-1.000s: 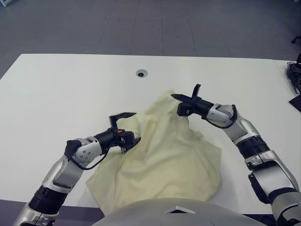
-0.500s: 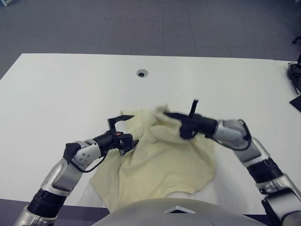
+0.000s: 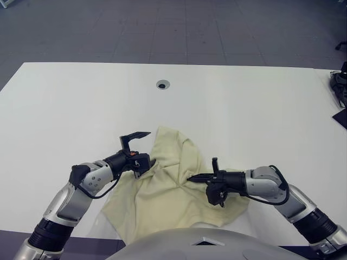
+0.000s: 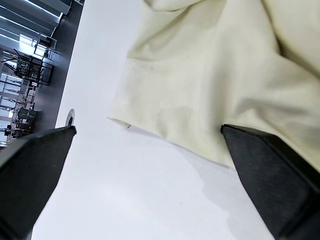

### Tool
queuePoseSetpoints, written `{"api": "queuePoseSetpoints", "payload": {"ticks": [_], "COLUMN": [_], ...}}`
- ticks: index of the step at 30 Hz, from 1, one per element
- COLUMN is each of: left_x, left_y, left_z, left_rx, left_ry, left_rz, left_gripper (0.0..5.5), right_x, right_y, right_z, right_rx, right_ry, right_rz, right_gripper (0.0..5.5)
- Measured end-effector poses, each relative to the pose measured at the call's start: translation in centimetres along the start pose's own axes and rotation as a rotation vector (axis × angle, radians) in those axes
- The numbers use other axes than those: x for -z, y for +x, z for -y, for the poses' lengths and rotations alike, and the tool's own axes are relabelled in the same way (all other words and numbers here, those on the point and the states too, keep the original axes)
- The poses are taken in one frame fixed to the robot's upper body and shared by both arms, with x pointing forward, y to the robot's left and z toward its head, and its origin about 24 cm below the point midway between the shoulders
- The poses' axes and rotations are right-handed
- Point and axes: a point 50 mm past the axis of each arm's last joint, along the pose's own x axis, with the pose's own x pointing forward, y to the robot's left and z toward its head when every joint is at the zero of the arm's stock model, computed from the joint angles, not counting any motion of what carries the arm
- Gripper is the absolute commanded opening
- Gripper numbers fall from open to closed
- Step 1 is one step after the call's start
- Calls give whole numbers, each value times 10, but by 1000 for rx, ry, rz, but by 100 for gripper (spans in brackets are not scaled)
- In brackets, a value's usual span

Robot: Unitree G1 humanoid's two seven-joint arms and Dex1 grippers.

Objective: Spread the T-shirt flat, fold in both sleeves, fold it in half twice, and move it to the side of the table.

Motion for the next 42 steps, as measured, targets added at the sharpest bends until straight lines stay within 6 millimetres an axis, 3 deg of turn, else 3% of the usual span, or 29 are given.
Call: {"api": "queuePoseSetpoints", "payload": {"ticks": [8,16,26,33,42], "left_x": [1,-8,-15,-17,-2], "left_y": [-4,-5,20,29,40], "left_z": [-16,-32,-42,-37,-18], "left_rx": [-62,-134,-144,-116,-38], "left_ry": [-4,-73,-92,-89,-80], "left_rz": [12,88,161,174,107], "left_gripper": [540,540,540,540,540], "right_x": [-2,-6,4,6,1], "right_y": [-13,-25,-16,-10,-10], "right_z": [7,18,27,26,25], "right_rx": [68,124,170,168,163], "right_ry": [127,148,63,31,33], "right_rz": [33,46,-5,2,29], "right_gripper": [237,369,521,414,272]}}
